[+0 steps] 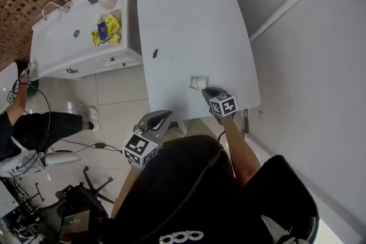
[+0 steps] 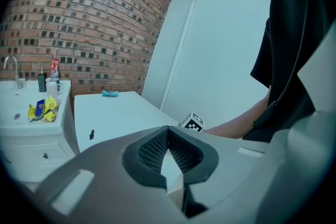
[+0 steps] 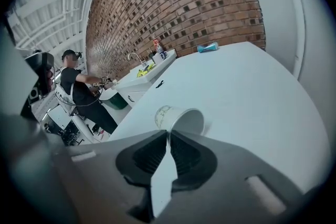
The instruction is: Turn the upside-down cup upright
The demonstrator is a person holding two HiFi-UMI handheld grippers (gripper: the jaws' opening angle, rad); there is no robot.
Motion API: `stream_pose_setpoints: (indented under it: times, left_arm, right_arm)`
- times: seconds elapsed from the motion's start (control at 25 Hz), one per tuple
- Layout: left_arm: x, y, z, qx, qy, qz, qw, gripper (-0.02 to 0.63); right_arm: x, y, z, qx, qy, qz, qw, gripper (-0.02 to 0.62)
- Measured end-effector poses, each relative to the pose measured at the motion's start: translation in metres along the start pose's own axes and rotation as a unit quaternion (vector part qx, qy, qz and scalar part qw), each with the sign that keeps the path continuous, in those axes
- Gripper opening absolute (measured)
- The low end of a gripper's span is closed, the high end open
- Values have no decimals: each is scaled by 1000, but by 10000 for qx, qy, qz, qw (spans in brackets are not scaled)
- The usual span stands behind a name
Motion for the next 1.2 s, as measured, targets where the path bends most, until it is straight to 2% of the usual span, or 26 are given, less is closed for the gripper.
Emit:
stream_pose_setpoints:
  times: [0.48, 0.6, 0.72, 0.92, 1.12, 1.2]
  left_arm:
    - [5, 2, -2, -75, 182, 189, 9996, 15]
    - [5, 1, -1, -110, 230, 197, 9995, 15]
    - [4, 0, 1, -160, 281, 169, 9993, 15]
    - [0, -3, 5, -237, 342, 105, 9991, 15]
    - [-6, -5, 6, -264, 354, 75, 9990, 15]
    - [-8, -7, 8, -262, 349, 58, 9990, 15]
  right_arm:
    - [-28, -2, -13, -170, 23, 208, 9996, 3]
    - [-38, -1, -16, -484, -70, 388, 9980, 3]
    - [-46, 0, -19, -1010, -289, 694, 9920, 3]
    - [-53, -8, -21, -1929, -899, 1216, 9695, 3]
    - [-44, -13, -15, -2810, -1447, 1554, 9359, 3]
    - [-37, -16, -11, -3199, -1658, 1639, 9183, 3]
Point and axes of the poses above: the fingertips, and each gripper's own axes: x forward along the fingers, y to its right, z out of its underside, the point moved 4 cm from there along -x, backward along the fingers, and after that the axes turned 10 degrees about x, right-handed, at the moved point
